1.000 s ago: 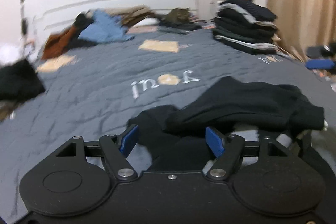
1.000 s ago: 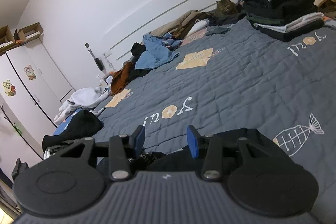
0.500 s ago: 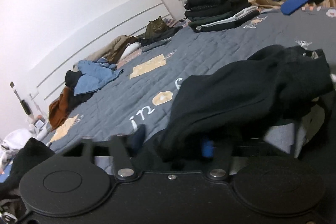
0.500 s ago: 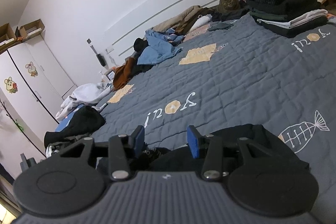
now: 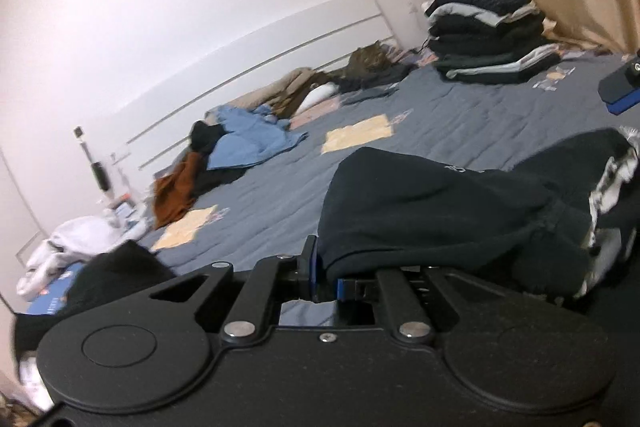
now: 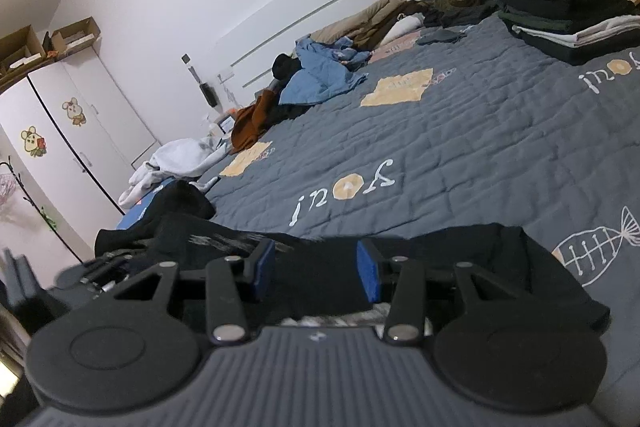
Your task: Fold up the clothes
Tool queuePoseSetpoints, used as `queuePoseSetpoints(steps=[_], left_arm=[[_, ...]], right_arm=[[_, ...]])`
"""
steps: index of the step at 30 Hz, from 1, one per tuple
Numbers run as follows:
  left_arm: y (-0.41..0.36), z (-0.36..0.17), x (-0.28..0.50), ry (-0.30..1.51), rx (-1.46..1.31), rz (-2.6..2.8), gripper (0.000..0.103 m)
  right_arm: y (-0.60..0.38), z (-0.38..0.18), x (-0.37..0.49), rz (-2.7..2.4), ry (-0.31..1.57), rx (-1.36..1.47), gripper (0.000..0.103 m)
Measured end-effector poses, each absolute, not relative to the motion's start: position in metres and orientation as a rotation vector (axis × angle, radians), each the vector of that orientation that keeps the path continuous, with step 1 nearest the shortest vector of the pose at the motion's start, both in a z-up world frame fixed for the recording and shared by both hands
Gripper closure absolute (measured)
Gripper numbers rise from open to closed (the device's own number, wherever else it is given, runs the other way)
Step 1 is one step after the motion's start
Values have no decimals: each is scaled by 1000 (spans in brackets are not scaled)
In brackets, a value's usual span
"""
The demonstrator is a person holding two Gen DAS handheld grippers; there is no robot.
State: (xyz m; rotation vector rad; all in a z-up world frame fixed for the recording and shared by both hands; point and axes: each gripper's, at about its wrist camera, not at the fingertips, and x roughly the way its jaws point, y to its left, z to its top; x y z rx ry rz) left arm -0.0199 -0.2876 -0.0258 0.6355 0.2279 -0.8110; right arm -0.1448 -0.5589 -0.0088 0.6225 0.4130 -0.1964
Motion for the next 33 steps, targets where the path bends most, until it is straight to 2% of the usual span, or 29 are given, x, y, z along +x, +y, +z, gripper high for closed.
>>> queuePoseSetpoints(steps=[7, 15, 20, 24, 26, 28, 33], left_arm=[[-260, -14, -22, 300, 696, -796, 94], [-231, 7, -1, 227, 443, -636, 94], [-236, -7, 3, 210, 525, -534, 94], [-226, 14, 1, 147, 476, -475, 94], [-226, 21, 0, 133, 475, -462, 89], [-227, 19, 7, 205, 476, -524, 81], [-227, -8, 27, 417, 547, -626, 80]], right_arm=[[-555, -16, -139, -184, 451, 618, 59], [-552, -23, -134, -184, 472, 621, 59], [-551, -26, -130, -185, 486, 615, 59], [-553, -27, -129, -188, 487, 618, 59], [-554, -28, -128, -190, 488, 622, 59], [-553, -28, -127, -185, 491, 624, 59], [-549, -31, -124, -172, 512, 616, 59]])
